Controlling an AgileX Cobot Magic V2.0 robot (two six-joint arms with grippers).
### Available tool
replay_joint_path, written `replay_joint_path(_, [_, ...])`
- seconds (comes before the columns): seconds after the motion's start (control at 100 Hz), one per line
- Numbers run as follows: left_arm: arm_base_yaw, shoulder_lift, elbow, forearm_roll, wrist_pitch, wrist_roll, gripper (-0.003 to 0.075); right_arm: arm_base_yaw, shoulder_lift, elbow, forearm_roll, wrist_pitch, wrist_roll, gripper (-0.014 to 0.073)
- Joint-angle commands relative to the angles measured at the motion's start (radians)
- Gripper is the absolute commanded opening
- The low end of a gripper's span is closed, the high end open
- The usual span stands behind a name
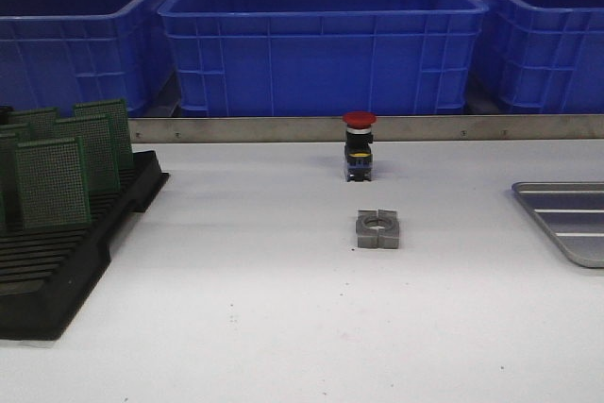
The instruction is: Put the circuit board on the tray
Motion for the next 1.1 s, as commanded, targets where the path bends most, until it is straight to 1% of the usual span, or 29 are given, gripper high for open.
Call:
replay_joint_path(0.0, [-0.011, 0.121, -0.113, -0.014, 0.028, 0.009, -0.0019, 0.0, -0.017, 0.003, -0.007, -0.083, -0.003, -0.0068])
replay_joint_path(0.1, [-0.011, 0.232, -0.185, -0.014, 0.08, 0.009, -0.0019, 0.0, -0.017, 0.003, -0.007, -0.083, -0.003, -0.0068])
replay_joint_path(0.18, [-0.011, 0.31, -0.221, -0.014, 0.091, 0.009, -0.0019, 0.0, -0.017, 0.003, -0.007, -0.083, -0.003, -0.0068])
replay_joint_path(0.38, [-0.011, 0.431, -0.236, -0.014, 0.087, 0.009, -0.0017, 0.0, -0.017, 0.003, -0.007, -0.083, -0.003, -0.0068])
replay_joint_path(0.43, [-0.011, 0.453, -0.236, -0.014, 0.092, 0.009, 0.0, 0.0, -0.017, 0.003, -0.007, -0.083, -0.003, -0.0068])
replay_joint_path(0.47, [-0.011, 0.47, -0.236, -0.014, 0.099, 0.009, 0.0041, 0.0, -0.017, 0.003, -0.007, -0.083, -0.003, -0.0068])
replay_joint_path(0.52, [-0.011, 0.485, -0.236, -0.014, 0.099, 0.011, 0.0123, 0.0, -0.017, 0.003, -0.007, -0.083, -0.003, -0.0068])
replay_joint_path(0.55, [-0.011, 0.49, -0.236, -0.014, 0.1, 0.011, 0.0204, 0.0, -0.017, 0.003, -0.007, -0.083, -0.003, -0.0068])
replay_joint_path(0.57, [-0.011, 0.494, -0.236, -0.014, 0.101, 0.011, 0.0241, 0.0, -0.017, 0.003, -0.007, -0.083, -0.003, -0.0068])
replay_joint_path(0.58, [-0.011, 0.497, -0.236, -0.014, 0.101, 0.012, 0.0281, 0.0, -0.017, 0.003, -0.007, -0.083, -0.003, -0.0068])
replay_joint_path(0.59, [-0.011, 0.496, -0.236, -0.014, 0.101, 0.012, 0.0301, 0.0, -0.017, 0.003, -0.007, -0.083, -0.003, -0.0068])
replay_joint_path(0.6, [-0.011, 0.499, -0.236, -0.014, 0.101, 0.012, 0.0343, 0.0, -0.017, 0.003, -0.007, -0.083, -0.003, -0.0068])
replay_joint_path(0.61, [-0.011, 0.499, -0.236, -0.014, 0.101, 0.012, 0.0364, 0.0, -0.017, 0.003, -0.007, -0.083, -0.003, -0.0068])
replay_joint_path(0.62, [-0.011, 0.499, -0.236, -0.014, 0.101, 0.012, 0.0407, 0.0, -0.017, 0.003, -0.007, -0.083, -0.003, -0.0068])
replay_joint_path(0.64, [-0.011, 0.499, -0.236, -0.011, 0.101, 0.012, 0.0448, 0.0, -0.017, 0.003, -0.007, -0.083, -0.003, -0.0068])
replay_joint_path(0.65, [-0.011, 0.501, -0.236, -0.009, 0.101, 0.012, 0.0489, 0.0, -0.017, 0.003, -0.007, -0.083, -0.003, -0.0068])
replay_joint_path(0.66, [-0.011, 0.501, -0.236, -0.01, 0.101, 0.012, 0.0507, 0.0, -0.017, 0.003, -0.007, -0.083, -0.003, -0.0068])
replay_joint_path(0.67, [-0.011, 0.501, -0.236, -0.01, 0.101, 0.012, 0.0542, 0.0, -0.017, 0.003, -0.007, -0.083, -0.003, -0.0068])
replay_joint_path(0.69, [-0.011, 0.501, -0.236, -0.01, 0.096, 0.012, 0.0589, 0.0, -0.017, 0.003, -0.007, -0.083, -0.003, -0.0068])
replay_joint_path(0.74, [-0.011, 0.501, -0.236, -0.01, 0.088, 0.012, 0.0664, 0.0, -0.017, 0.003, -0.007, -0.083, -0.003, -0.0068])
replay_joint_path(0.79, [-0.011, 0.501, -0.236, -0.01, 0.078, 0.012, 0.0692, 0.0, -0.017, 0.003, -0.007, -0.083, -0.003, -0.0068])
replay_joint_path(0.95, [-0.011, 0.505, -0.236, -0.036, 0.043, 0.02, 0.0667, 0.0, -0.017, 0.003, -0.007, -0.083, -0.003, -0.0068])
replay_joint_path(1.02, [-0.011, 0.522, -0.245, -0.036, 0.043, 0.064, 0.0665, 0.0, -0.017, 0.003, -0.007, -0.083, -0.003, -0.0068])
replay_joint_path(1.09, [-0.011, 0.56, -0.276, -0.036, 0.078, 0.122, 0.0665, 0.0, -0.017, 0.003, -0.007, -0.083, -0.003, -0.0068])
